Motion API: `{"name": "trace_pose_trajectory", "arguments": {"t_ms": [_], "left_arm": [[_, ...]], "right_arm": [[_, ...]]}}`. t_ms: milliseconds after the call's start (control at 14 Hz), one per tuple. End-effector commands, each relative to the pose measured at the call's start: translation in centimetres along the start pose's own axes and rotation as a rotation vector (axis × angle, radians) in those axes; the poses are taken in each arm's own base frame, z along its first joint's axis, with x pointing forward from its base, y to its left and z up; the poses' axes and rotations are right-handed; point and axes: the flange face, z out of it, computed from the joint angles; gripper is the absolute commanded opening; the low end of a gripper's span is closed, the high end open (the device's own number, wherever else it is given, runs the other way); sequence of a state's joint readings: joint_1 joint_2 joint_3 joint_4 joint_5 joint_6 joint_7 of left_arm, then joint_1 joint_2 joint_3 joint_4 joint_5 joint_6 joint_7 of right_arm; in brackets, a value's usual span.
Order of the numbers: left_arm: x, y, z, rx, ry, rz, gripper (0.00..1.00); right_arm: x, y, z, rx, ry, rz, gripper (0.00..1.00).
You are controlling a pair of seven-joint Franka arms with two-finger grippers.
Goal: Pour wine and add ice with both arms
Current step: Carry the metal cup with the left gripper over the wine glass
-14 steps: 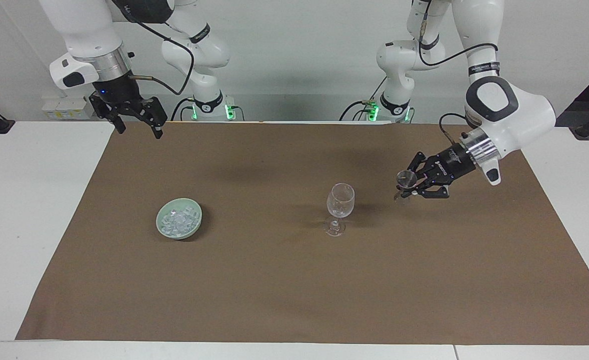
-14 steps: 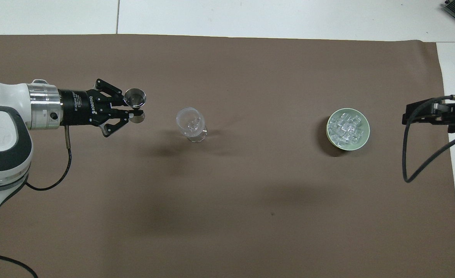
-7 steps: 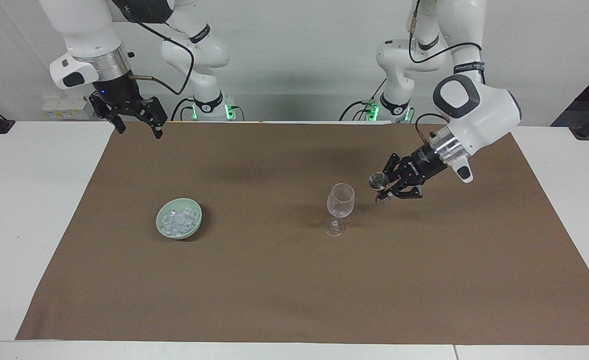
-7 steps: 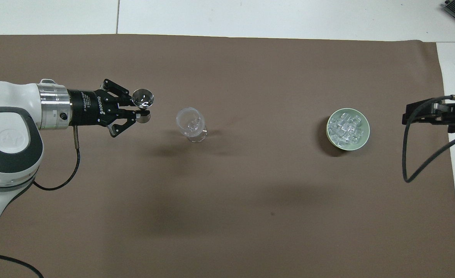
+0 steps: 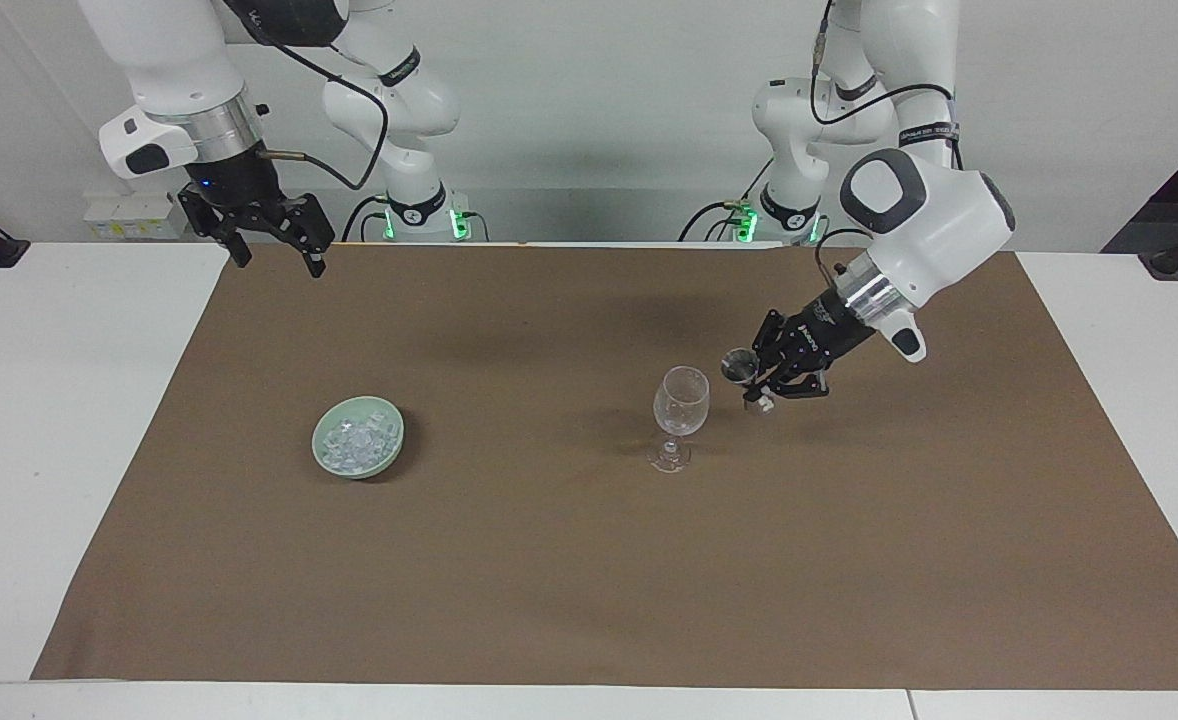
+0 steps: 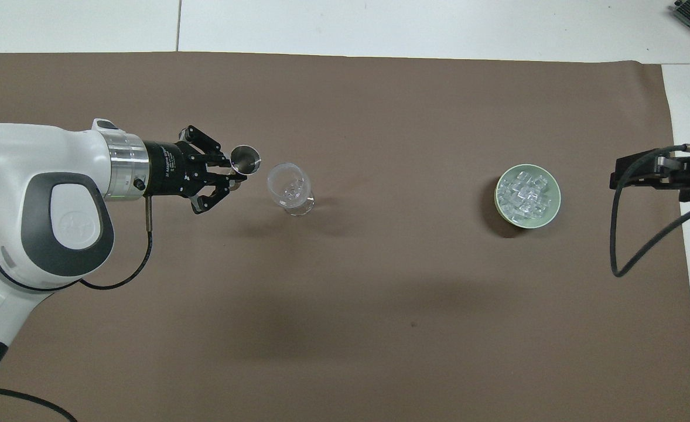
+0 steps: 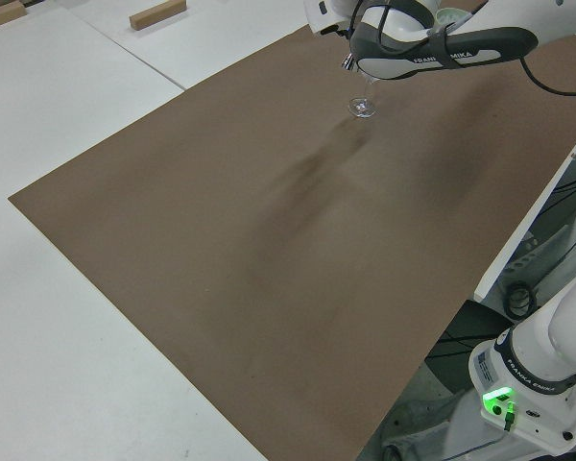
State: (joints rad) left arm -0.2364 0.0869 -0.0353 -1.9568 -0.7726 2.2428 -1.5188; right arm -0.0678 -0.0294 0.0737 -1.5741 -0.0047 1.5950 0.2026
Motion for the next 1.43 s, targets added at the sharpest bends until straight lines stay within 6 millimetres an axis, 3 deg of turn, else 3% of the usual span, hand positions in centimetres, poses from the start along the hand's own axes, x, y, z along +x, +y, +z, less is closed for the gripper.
{"name": "trace_pose_trajectory", "arguments": {"t_ms": [0, 1357], "left_arm": [[-0.7, -1.2, 0.1, -0.008, 0.059, 0.019, 0.0], [-5.5, -3.4, 1.5, -0.024, 0.296, 0.247, 0.0]], "right_arm": [[-0.1, 0.0, -0.1, 0.021, -0.012, 0.009, 1.0], [-0.1, 0.0, -0.1, 0.021, -0.012, 0.009, 1.0]]}}
